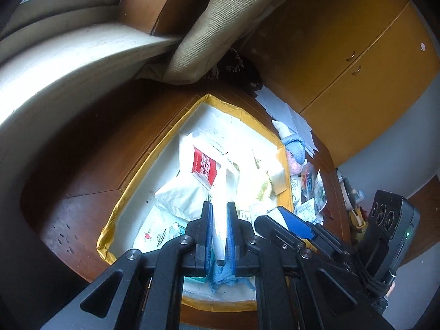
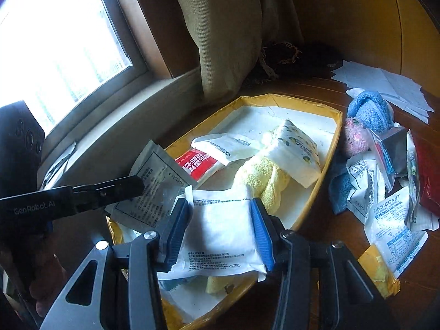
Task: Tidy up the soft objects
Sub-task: 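Carry both held packets over the tray, then open both tools over the tray and swing back to the table pile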
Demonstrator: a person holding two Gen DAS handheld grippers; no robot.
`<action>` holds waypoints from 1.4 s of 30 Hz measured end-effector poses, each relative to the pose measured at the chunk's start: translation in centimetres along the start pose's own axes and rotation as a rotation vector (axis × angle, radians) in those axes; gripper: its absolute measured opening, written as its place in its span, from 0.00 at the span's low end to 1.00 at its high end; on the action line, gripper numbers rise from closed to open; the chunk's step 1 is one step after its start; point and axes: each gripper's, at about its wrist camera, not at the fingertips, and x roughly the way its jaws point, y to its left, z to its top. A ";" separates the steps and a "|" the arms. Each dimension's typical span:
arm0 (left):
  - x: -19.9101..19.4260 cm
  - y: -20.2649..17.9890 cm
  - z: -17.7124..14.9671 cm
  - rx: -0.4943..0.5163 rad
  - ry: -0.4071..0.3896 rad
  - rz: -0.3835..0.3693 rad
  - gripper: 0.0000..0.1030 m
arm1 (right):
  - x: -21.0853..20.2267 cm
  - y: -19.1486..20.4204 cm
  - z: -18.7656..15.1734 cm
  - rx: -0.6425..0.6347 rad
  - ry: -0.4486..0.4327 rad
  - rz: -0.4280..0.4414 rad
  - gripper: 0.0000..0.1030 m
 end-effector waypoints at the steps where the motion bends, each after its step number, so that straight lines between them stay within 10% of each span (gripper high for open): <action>1: 0.0 0.0 0.0 0.006 -0.015 0.024 0.08 | 0.3 0.1 -0.1 -0.003 0.004 -0.005 0.45; 5: -0.4 0.3 -0.1 0.019 -0.078 0.121 0.22 | 1.2 0.6 -0.6 -0.026 0.018 -0.008 0.48; 7: -0.5 0.3 -0.2 0.030 -0.085 0.142 0.47 | 1.2 0.8 -0.7 -0.037 0.016 -0.009 0.53; 11: -1.4 -0.4 -0.5 0.051 -0.149 0.210 0.49 | 0.0 0.1 -0.6 -0.006 -0.009 0.034 0.59; 18: -2.1 -6.2 -1.9 0.201 -0.166 0.028 0.71 | -6.5 -4.9 -1.6 0.139 -0.118 0.070 0.65; 26: 3.8 -14.1 -5.1 0.410 0.004 -0.086 0.72 | -11.3 -13.1 -5.3 0.359 -0.152 0.012 0.65; 42: 12.4 -19.7 -9.2 0.622 0.205 0.067 0.72 | -12.1 -19.9 -6.8 0.542 -0.179 -0.016 0.65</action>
